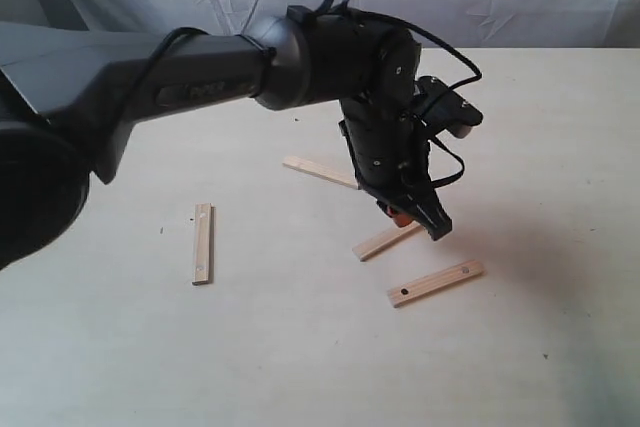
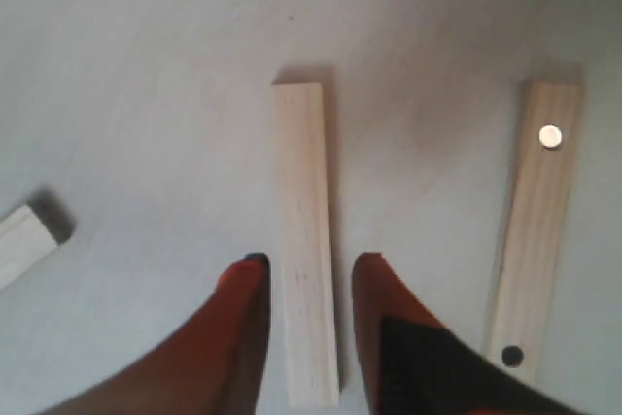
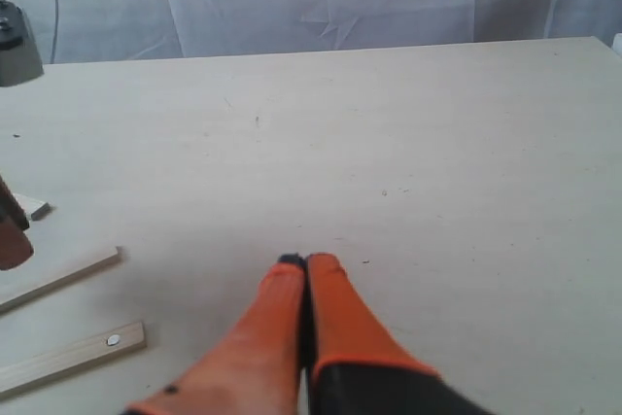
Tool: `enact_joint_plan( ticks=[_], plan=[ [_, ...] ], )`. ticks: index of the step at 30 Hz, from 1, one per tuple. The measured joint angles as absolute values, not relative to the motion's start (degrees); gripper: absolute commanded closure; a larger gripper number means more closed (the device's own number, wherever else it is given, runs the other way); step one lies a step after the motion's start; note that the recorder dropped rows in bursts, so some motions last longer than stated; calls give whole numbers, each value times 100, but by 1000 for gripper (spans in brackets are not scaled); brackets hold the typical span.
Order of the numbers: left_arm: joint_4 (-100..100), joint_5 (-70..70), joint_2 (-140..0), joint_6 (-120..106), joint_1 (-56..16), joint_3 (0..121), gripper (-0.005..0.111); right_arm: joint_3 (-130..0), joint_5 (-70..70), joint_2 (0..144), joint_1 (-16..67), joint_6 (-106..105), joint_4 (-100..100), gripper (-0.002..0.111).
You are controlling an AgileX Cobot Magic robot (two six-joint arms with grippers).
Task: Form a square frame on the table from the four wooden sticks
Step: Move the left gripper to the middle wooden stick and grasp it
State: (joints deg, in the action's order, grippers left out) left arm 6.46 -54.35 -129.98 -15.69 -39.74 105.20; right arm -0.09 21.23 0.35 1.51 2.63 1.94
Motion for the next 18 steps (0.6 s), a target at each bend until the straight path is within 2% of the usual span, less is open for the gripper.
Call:
enact_joint_plan(
  ticks=[13,15,18],
  plan=[
    [454,-5283,-13433,-1678,-3994,10530,69,-9,2123,35,151,263,194,108],
    [454,-5274,-13465,-1678,-3994,10530,74,-9,2123,35,151,263,194,108],
    [430,-5274,-13465,-1678,-3994,10530,89,-9,2123,35,151,263,194,108]
  ],
)
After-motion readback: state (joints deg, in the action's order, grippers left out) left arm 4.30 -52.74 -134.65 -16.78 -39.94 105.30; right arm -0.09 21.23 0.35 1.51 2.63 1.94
